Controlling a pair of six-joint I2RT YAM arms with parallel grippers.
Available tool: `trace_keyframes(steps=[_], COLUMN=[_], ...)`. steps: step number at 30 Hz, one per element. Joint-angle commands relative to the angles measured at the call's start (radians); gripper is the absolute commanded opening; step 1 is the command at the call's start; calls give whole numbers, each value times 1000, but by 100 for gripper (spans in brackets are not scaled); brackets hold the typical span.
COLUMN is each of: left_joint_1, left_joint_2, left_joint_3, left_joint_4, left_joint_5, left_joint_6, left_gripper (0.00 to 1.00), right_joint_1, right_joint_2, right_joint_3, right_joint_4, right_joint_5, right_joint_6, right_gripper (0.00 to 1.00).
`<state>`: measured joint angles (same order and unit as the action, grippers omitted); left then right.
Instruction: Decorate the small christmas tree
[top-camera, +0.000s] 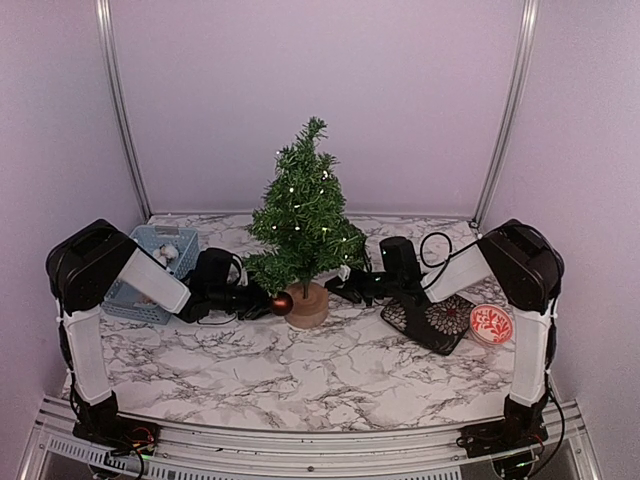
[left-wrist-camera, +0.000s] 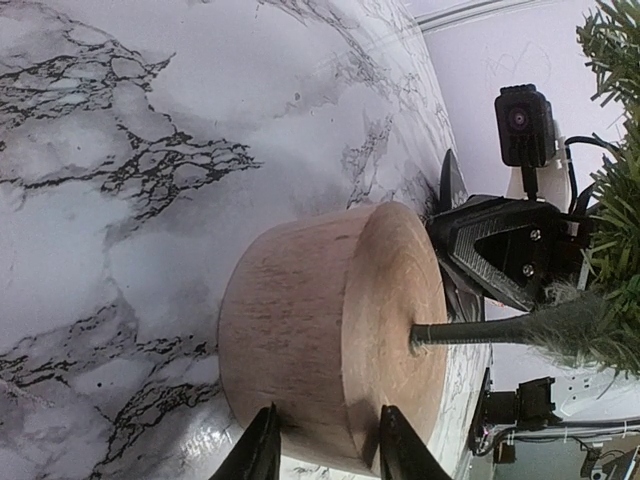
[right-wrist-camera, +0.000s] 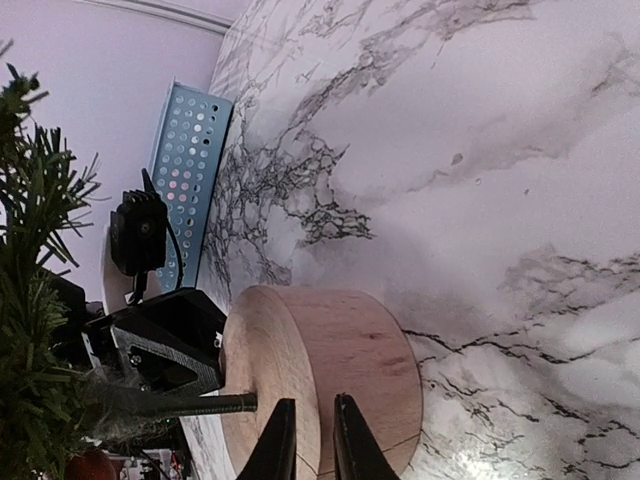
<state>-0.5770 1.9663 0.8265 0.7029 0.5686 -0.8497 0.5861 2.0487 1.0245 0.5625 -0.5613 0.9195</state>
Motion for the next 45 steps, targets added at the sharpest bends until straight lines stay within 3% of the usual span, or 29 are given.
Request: trace_keyframes(steps=[1, 20, 31, 45], left_joint_1=[-4, 22, 59, 136], left_joint_2=[43, 152, 185, 101], left_joint_3=[36, 189, 262, 287], left_joint_4=[14, 11, -80, -374], left_joint_5=[7, 64, 80, -164], left_joint_6=[-3, 3, 73, 227], left_gripper=[33, 27, 27, 35], right_joint_1=[25, 106, 140, 140], right_joint_2=[21, -28, -47, -117], right_joint_3=[27, -71, -87, -96], right_joint_4=[50, 135, 129, 57], right_joint_5=[-24, 10, 40, 102], right_joint_6=[26, 134, 145, 90], right_gripper=[13, 10, 10, 10])
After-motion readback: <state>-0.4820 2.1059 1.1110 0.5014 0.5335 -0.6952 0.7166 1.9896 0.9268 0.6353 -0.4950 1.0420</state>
